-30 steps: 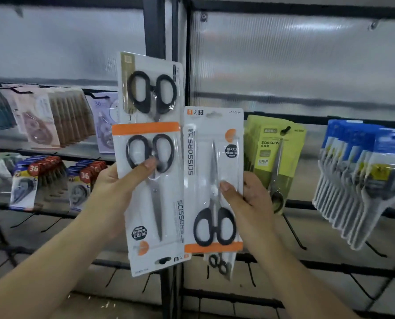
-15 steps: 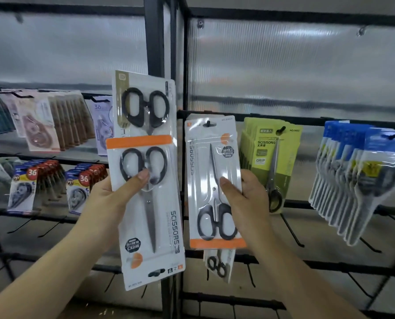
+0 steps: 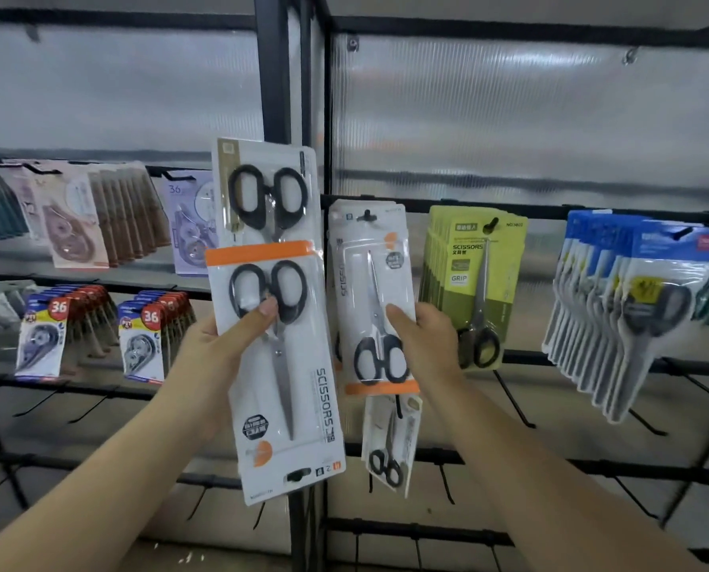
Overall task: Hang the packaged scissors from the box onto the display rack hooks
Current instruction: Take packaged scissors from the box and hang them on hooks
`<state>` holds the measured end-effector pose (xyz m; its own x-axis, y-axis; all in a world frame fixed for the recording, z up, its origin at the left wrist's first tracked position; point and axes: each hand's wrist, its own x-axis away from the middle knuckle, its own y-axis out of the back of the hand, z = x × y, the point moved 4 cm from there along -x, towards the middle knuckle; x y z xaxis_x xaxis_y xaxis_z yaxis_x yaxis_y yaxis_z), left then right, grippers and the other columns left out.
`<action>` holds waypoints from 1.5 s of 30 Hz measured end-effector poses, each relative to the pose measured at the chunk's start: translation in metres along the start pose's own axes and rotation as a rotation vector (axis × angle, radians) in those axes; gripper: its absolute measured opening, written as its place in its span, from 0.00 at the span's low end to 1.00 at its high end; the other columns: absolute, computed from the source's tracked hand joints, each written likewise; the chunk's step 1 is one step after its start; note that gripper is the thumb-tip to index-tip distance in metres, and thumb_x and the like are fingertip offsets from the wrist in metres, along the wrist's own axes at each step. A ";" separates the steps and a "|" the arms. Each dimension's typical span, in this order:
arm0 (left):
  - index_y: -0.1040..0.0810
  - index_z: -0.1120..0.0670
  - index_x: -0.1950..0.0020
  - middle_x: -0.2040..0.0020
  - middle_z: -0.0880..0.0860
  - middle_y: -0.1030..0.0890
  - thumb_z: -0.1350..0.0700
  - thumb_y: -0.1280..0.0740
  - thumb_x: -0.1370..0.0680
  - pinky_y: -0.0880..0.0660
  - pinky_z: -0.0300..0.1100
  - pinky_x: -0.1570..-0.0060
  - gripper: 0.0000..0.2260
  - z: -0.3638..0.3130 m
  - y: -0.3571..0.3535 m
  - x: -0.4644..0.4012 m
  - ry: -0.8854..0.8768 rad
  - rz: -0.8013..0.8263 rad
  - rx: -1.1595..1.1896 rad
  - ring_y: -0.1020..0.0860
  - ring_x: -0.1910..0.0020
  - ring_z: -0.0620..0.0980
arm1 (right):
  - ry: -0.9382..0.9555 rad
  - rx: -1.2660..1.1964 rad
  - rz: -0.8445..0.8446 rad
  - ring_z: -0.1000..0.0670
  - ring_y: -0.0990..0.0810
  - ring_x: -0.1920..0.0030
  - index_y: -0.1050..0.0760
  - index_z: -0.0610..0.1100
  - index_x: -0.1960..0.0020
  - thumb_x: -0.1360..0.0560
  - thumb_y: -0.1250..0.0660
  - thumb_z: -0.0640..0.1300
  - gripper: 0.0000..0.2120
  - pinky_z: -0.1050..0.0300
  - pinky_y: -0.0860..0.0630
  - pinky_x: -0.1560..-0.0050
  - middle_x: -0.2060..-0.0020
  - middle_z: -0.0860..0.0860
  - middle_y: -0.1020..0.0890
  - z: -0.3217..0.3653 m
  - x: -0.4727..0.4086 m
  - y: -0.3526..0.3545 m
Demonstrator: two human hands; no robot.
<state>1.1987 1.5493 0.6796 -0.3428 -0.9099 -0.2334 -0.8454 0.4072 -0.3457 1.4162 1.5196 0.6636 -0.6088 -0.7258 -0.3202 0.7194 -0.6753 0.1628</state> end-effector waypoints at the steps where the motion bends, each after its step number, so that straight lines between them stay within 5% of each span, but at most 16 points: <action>1: 0.17 0.53 0.59 0.61 0.55 0.15 0.54 0.31 0.32 0.20 0.46 0.67 0.05 0.002 -0.002 0.000 0.009 0.002 0.008 0.17 0.65 0.54 | -0.022 0.011 -0.018 0.54 0.33 0.70 0.33 0.44 0.66 0.24 0.34 0.45 0.14 0.68 0.39 0.74 0.71 0.51 0.29 -0.006 0.001 0.003; 5: 0.18 0.56 0.52 0.56 0.57 0.15 0.54 0.30 0.32 0.19 0.50 0.60 0.10 0.008 -0.010 -0.002 0.037 0.002 -0.019 0.17 0.58 0.57 | -0.041 0.001 -0.011 0.58 0.26 0.65 0.28 0.44 0.52 0.23 0.34 0.44 0.04 0.69 0.33 0.71 0.62 0.52 0.23 -0.020 0.012 0.011; 8: 0.19 0.57 0.48 0.51 0.59 0.16 0.54 0.27 0.31 0.21 0.56 0.51 0.14 0.013 -0.015 -0.003 0.058 -0.013 -0.048 0.18 0.53 0.60 | -0.017 0.074 0.024 0.58 0.24 0.56 0.32 0.45 0.38 0.23 0.35 0.38 0.15 0.69 0.27 0.57 0.54 0.54 0.23 -0.022 0.020 0.015; 10: 0.19 0.57 0.50 0.53 0.57 0.16 0.54 0.29 0.31 0.20 0.53 0.54 0.13 0.014 -0.021 -0.003 0.045 -0.025 -0.048 0.17 0.55 0.58 | 0.036 0.123 0.027 0.57 0.26 0.49 0.35 0.46 0.34 0.24 0.36 0.35 0.21 0.64 0.28 0.47 0.49 0.54 0.25 -0.018 0.027 0.018; 12: 0.19 0.55 0.54 0.57 0.56 0.15 0.54 0.30 0.33 0.19 0.50 0.58 0.10 0.017 -0.027 -0.002 0.053 -0.021 -0.028 0.17 0.59 0.55 | 0.117 0.130 0.030 0.58 0.27 0.46 0.32 0.46 0.36 0.24 0.36 0.36 0.18 0.67 0.30 0.45 0.48 0.56 0.26 -0.009 0.037 0.020; 15: 0.17 0.53 0.57 0.57 0.57 0.15 0.53 0.29 0.35 0.21 0.53 0.53 0.09 0.022 -0.033 0.000 0.082 -0.013 -0.009 0.18 0.58 0.57 | 0.172 0.068 0.159 0.59 0.22 0.55 0.24 0.45 0.50 0.24 0.35 0.45 0.05 0.65 0.26 0.52 0.57 0.55 0.20 0.008 0.049 0.020; 19: 0.17 0.55 0.56 0.55 0.58 0.15 0.50 0.26 0.37 0.20 0.54 0.54 0.14 0.029 -0.042 0.002 0.078 -0.001 0.014 0.17 0.54 0.59 | 0.075 0.002 0.414 0.54 0.22 0.61 0.27 0.49 0.55 0.34 0.26 0.53 0.14 0.59 0.25 0.57 0.61 0.51 0.20 0.018 0.059 0.012; 22: 0.15 0.49 0.63 0.60 0.54 0.15 0.36 0.20 0.55 0.20 0.46 0.66 0.27 0.033 -0.047 0.001 0.071 0.035 -0.044 0.16 0.61 0.53 | 0.067 0.041 0.332 0.50 0.26 0.63 0.29 0.47 0.57 0.32 0.24 0.43 0.13 0.55 0.27 0.60 0.63 0.41 0.23 0.015 0.053 0.017; 24: 0.16 0.48 0.65 0.61 0.52 0.15 0.30 0.23 0.58 0.22 0.43 0.68 0.30 0.037 -0.047 0.000 0.070 0.053 -0.074 0.17 0.63 0.52 | 0.036 0.055 0.302 0.48 0.25 0.63 0.28 0.44 0.57 0.31 0.26 0.38 0.10 0.54 0.27 0.59 0.59 0.35 0.21 0.010 0.049 0.023; 29: 0.19 0.52 0.67 0.67 0.51 0.17 0.26 0.28 0.61 0.24 0.40 0.67 0.36 0.038 -0.045 -0.003 0.092 0.054 -0.199 0.19 0.67 0.48 | 0.027 0.242 0.301 0.51 0.21 0.53 0.25 0.49 0.52 0.27 0.32 0.37 0.09 0.54 0.25 0.49 0.56 0.52 0.19 0.005 0.043 0.047; 33: 0.17 0.53 0.61 0.60 0.56 0.15 0.32 0.22 0.59 0.22 0.36 0.70 0.36 0.035 -0.045 0.004 0.084 0.175 -0.276 0.16 0.63 0.52 | 0.384 0.602 0.290 0.50 0.24 0.50 0.23 0.46 0.38 0.25 0.35 0.35 0.17 0.61 0.35 0.52 0.51 0.50 0.20 0.010 0.040 0.051; 36: 0.15 0.51 0.61 0.57 0.56 0.15 0.36 0.21 0.55 0.21 0.37 0.67 0.30 0.035 -0.042 0.010 0.035 0.187 -0.285 0.16 0.59 0.53 | 0.746 0.651 0.094 0.47 0.23 0.58 0.17 0.41 0.50 0.35 0.33 0.33 0.16 0.51 0.27 0.55 0.62 0.48 0.18 0.022 0.041 0.047; 38: 0.15 0.49 0.58 0.56 0.56 0.15 0.38 0.20 0.52 0.19 0.43 0.63 0.27 0.034 -0.039 0.016 -0.014 0.139 -0.232 0.16 0.56 0.54 | 0.842 0.629 -0.110 0.48 0.29 0.47 0.17 0.43 0.50 0.33 0.34 0.39 0.13 0.44 0.28 0.44 0.54 0.46 0.19 0.026 0.041 0.047; 41: 0.16 0.52 0.53 0.53 0.56 0.15 0.46 0.21 0.41 0.19 0.41 0.64 0.20 0.035 -0.032 0.021 -0.040 0.042 -0.067 0.16 0.58 0.51 | 0.666 0.419 -0.288 0.46 0.47 0.29 0.30 0.53 0.34 0.32 0.28 0.44 0.28 0.33 0.43 0.31 0.30 0.51 0.41 0.032 0.046 0.049; 43: 0.20 0.55 0.47 0.51 0.54 0.16 0.55 0.31 0.32 0.20 0.40 0.65 0.15 0.036 -0.027 0.022 -0.035 -0.031 0.031 0.16 0.59 0.49 | 0.435 0.140 -0.327 0.50 0.53 0.26 0.42 0.59 0.30 0.37 0.22 0.40 0.44 0.37 0.48 0.27 0.28 0.56 0.51 0.030 0.048 0.051; 45: 0.21 0.55 0.43 0.52 0.52 0.15 0.58 0.34 0.30 0.19 0.40 0.64 0.16 0.039 -0.020 0.022 -0.043 -0.077 0.070 0.17 0.59 0.49 | 0.241 -0.037 -0.380 0.49 0.51 0.26 0.45 0.53 0.27 0.39 0.21 0.38 0.49 0.39 0.48 0.27 0.26 0.49 0.51 0.020 0.049 0.051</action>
<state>1.2242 1.5243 0.6465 -0.2590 -0.9350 -0.2423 -0.8374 0.3424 -0.4261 1.4164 1.4474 0.6751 -0.7402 -0.3727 -0.5596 0.4739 -0.8796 -0.0409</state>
